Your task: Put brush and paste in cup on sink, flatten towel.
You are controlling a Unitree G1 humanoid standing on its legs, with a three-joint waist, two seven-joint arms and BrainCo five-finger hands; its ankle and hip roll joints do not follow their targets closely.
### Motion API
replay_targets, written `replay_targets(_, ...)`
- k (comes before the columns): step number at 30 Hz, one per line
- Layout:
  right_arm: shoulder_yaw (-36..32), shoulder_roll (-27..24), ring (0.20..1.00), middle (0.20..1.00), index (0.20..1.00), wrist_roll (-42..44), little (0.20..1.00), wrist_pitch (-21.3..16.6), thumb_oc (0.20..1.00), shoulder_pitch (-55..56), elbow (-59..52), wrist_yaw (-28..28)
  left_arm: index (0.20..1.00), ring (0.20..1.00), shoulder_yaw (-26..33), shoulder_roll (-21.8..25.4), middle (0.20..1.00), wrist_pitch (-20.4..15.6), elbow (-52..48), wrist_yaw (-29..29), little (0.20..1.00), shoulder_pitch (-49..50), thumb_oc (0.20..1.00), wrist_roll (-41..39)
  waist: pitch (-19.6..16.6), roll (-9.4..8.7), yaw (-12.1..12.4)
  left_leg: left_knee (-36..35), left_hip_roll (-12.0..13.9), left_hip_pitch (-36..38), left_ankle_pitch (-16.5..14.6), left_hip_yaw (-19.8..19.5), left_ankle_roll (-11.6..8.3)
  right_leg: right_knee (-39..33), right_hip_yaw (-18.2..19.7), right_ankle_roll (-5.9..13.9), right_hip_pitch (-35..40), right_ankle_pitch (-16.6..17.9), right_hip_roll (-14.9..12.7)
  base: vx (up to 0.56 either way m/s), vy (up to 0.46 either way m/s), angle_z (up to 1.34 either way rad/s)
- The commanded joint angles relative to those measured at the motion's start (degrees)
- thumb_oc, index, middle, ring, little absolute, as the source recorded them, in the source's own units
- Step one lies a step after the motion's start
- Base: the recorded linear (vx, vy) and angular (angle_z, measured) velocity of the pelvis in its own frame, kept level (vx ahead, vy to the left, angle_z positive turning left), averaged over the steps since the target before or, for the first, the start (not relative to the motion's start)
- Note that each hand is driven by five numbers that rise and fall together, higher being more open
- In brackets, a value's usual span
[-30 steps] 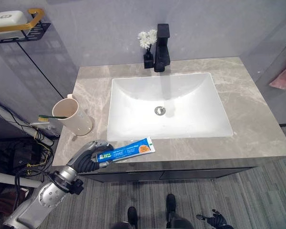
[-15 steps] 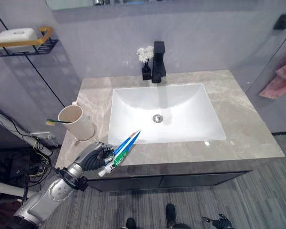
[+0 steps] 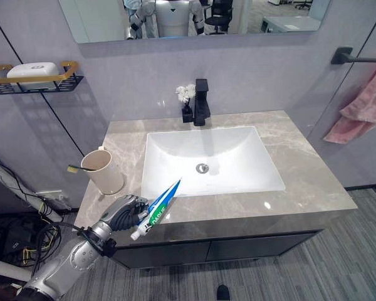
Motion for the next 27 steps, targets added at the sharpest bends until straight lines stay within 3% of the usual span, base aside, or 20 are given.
replay_targets(1,-0.13,-0.15,1.0,1.0,1.0,1.83,1.0,-0.63,1.0,-3.11,2.01,-1.25,0.2,0.2,4.9,1.07,0.2,0.69,0.25,3.41,0.2,-0.29,0.2,1.8,1.26,-1.69,-0.33,0.68,0.95,0.44,-0.42,-1.17,-2.29,0.63,-0.09,4.99,4.59,-2.24,-3.01,0.0,0.0,0.0)
replay_targets(5,0.24,0.02,1.0,1.0,1.0,1.82,1.0,-0.69,1.0,-3.35,1.91,-1.12,0.2,0.2,7.91,0.45,0.2,1.47,0.4,6.12,0.2,-1.19,0.2,2.31,0.97,-1.99,-0.25,0.68,1.03,0.52,-0.28,-1.45,-2.45,0.63,-0.34,4.87,4.82,-2.36,-2.94,0.0,0.0,0.0)
replay_targets(7,0.41,0.18,1.0,1.0,1.0,1.76,1.0,-0.68,1.0,-3.54,1.74,-1.2,0.366,0.366,9.01,-0.48,0.366,2.27,0.45,7.53,0.366,-1.75,0.366,2.64,0.89,-2.19,-0.22,0.68,1.14,0.47,-0.22,-1.59,-2.51,0.63,-0.41,4.79,4.89,-2.38,-2.91,0.0,-0.006,0.02)
replay_targets(8,0.38,0.4,1.0,1.0,1.0,1.78,1.0,-0.62,1.0,-3.67,1.69,-1.26,1.0,1.0,9.64,-1.94,1.0,2.74,0.14,8.15,1.0,-1.71,1.0,2.29,0.83,-2.43,-0.2,0.68,1.23,0.49,-0.19,-1.68,-2.54,0.63,-0.53,4.69,4.97,-2.4,-2.87,0.0,0.0,0.0)
replay_targets(18,0.88,1.3,1.0,1.0,1.0,0.6,1.0,0.11,1.0,-3.33,2.39,-0.97,1.0,1.0,13.7,-6.71,1.0,4.14,-6.11,8.0,1.0,1.05,1.0,-0.73,0.93,-3.07,0.23,0.68,1.57,0.45,-0.14,-2.03,-2.58,0.63,-0.89,4.25,5.3,-2.89,-2.52,0.0,-0.002,0.01)
replay_targets(27,1.5,1.51,1.0,1.0,1.0,0.07,1.0,0.27,1.0,-3.35,2.18,-0.84,1.0,1.0,16.98,-7.88,1.0,4.38,-13.72,7.75,1.0,3.06,1.0,-3.98,1.4,-3.24,0.54,0.68,1.89,0.24,-0.01,-2.62,-2.67,0.63,-1.38,3.93,5.58,-3.29,-2.31,0.0,-0.007,0.04)
